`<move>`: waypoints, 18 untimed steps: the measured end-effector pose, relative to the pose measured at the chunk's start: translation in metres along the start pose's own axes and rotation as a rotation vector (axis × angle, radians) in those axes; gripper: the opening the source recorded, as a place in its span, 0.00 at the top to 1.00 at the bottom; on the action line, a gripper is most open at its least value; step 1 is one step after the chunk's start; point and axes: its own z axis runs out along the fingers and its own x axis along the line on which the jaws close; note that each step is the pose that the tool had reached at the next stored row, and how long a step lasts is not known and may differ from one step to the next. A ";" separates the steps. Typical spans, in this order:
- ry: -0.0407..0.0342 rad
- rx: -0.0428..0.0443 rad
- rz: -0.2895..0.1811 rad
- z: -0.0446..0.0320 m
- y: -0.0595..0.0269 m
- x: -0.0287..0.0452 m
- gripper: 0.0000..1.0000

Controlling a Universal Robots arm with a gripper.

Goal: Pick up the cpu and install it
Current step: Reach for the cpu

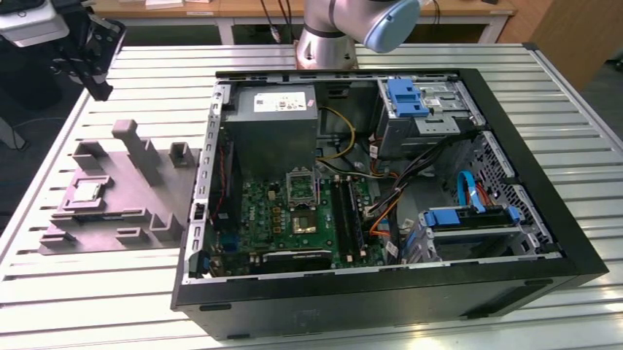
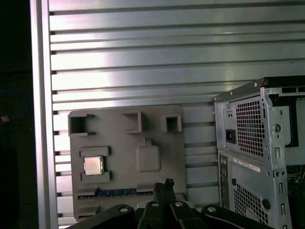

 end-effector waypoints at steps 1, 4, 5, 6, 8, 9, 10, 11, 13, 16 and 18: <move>0.0001 0.0000 0.000 0.0000 0.0000 0.0003 0.89; 0.0000 0.0000 0.000 0.0000 -0.0001 0.0012 0.89; 0.0000 0.0000 0.000 0.0000 -0.0001 0.0016 0.89; 0.0001 0.0000 0.000 0.0000 -0.0002 0.0019 0.89; 0.0000 0.0000 0.000 0.0000 -0.0002 0.0026 0.89; 0.0000 0.0000 0.000 0.0000 -0.0002 0.0030 0.89; 0.0000 0.0000 0.000 0.0000 -0.0003 0.0033 0.89; 0.0000 0.0000 0.000 0.0000 -0.0003 0.0036 0.89; 0.0000 0.0000 0.000 0.0000 -0.0003 0.0044 0.89; 0.0000 0.0000 0.000 0.0000 -0.0004 0.0055 0.89; 0.0000 0.0000 0.000 0.0000 -0.0005 0.0060 0.89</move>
